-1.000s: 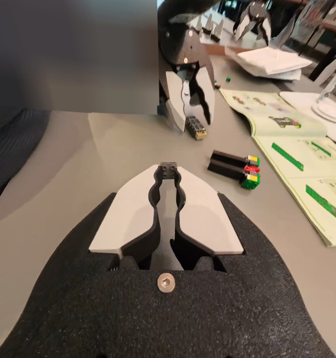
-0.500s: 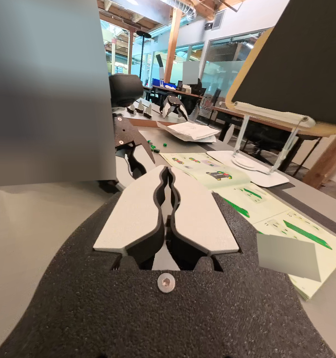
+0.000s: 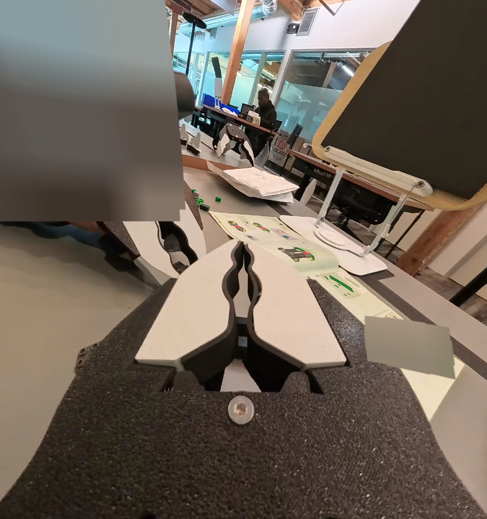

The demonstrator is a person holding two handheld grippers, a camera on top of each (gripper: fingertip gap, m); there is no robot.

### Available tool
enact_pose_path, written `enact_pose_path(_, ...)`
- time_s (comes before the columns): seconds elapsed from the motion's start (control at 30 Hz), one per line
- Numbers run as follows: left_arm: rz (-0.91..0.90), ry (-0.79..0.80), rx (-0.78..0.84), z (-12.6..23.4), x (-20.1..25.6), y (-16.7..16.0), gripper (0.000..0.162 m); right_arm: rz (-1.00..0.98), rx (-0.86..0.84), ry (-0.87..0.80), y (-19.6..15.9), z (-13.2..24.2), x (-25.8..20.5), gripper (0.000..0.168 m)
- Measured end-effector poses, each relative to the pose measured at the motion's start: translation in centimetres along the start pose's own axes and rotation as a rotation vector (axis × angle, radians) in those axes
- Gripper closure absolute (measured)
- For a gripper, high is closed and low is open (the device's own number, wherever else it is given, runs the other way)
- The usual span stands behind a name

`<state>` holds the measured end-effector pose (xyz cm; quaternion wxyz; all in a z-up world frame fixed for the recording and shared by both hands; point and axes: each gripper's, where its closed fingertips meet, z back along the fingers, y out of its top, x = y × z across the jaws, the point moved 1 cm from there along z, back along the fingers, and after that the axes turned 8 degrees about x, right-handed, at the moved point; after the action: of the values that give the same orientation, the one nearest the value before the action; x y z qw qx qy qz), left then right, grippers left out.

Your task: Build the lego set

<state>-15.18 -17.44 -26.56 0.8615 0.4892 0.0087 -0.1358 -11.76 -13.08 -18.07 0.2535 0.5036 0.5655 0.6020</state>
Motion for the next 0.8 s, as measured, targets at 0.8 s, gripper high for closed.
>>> enact_pose_path(0.8, 0.012, -0.004, -0.002, 0.0, -0.1, 0.0, 0.137, 0.022, -0.005, -0.035, -0.1, 0.0, 0.5, 0.168)
